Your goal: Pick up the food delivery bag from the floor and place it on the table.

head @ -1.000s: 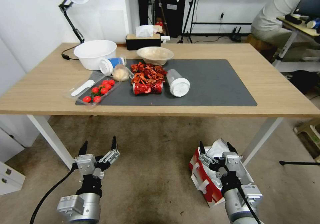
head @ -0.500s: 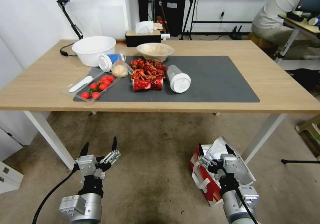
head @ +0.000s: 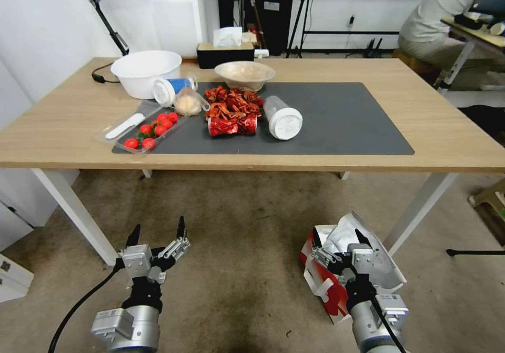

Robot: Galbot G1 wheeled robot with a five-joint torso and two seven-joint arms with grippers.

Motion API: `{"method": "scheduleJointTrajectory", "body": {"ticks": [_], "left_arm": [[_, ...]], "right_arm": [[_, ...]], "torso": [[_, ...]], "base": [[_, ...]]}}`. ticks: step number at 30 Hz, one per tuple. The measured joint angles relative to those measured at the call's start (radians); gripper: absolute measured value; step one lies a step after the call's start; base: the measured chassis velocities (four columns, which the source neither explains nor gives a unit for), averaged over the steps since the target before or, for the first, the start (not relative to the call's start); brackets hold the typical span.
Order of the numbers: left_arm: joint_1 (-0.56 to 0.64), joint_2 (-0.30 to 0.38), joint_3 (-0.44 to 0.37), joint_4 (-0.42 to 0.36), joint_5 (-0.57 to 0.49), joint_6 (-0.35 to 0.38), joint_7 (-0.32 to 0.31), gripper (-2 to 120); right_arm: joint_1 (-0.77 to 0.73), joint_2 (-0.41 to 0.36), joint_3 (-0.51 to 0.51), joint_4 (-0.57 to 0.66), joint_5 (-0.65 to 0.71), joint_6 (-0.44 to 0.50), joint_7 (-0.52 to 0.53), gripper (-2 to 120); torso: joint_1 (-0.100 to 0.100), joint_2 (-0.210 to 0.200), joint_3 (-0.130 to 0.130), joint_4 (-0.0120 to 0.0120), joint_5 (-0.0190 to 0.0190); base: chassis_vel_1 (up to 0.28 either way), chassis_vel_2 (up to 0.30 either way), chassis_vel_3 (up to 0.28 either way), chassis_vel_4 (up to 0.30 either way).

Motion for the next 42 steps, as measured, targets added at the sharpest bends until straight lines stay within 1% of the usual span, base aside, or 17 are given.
{"method": "scheduleJointTrajectory", "body": {"ticks": [17, 20, 28, 31, 37, 42], "left_arm": [[0.007, 0.002, -0.003, -0.004, -0.003, 0.003, -0.001, 100], [0.012, 0.0, -0.001, -0.008, -0.002, 0.0, -0.002, 100], [0.011, 0.008, -0.002, -0.013, -0.003, 0.001, -0.004, 100], [0.009, 0.008, -0.003, -0.014, -0.004, 0.001, -0.005, 100], [0.011, 0.004, -0.001, -0.017, -0.004, 0.002, -0.005, 100], [0.009, 0.004, -0.002, -0.015, -0.004, 0.003, -0.005, 100]], "right_arm": [[-0.005, -0.003, -0.002, 0.011, -0.002, -0.001, -0.006, 100], [-0.013, 0.001, -0.005, 0.012, -0.011, 0.004, -0.008, 100], [-0.02, 0.003, -0.012, 0.019, -0.021, 0.009, -0.009, 100], [-0.017, 0.0, -0.012, 0.02, -0.021, 0.009, -0.009, 100], [-0.014, -0.002, -0.011, 0.021, -0.021, 0.007, -0.009, 100], [-0.011, -0.001, -0.007, 0.018, -0.018, 0.008, -0.009, 100]], "torso": [[-0.026, -0.069, -0.043, 0.0001, -0.0001], [-0.032, -0.087, -0.055, 0.0, 0.0], [-0.042, -0.113, -0.071, 0.0, 0.0], [-0.048, -0.13, -0.082, 0.0, 0.0], [-0.054, -0.145, -0.092, 0.0, 0.0], [-0.064, -0.173, -0.109, 0.0, 0.0]], "base": [[0.0, 0.0, 0.0, 0.0], [0.0, 0.0, 0.0, 0.0], [0.0, 0.0, 0.0, 0.0], [0.0, 0.0, 0.0, 0.0], [0.0, 0.0, 0.0, 0.0], [0.0, 0.0, 0.0, 0.0]]}}
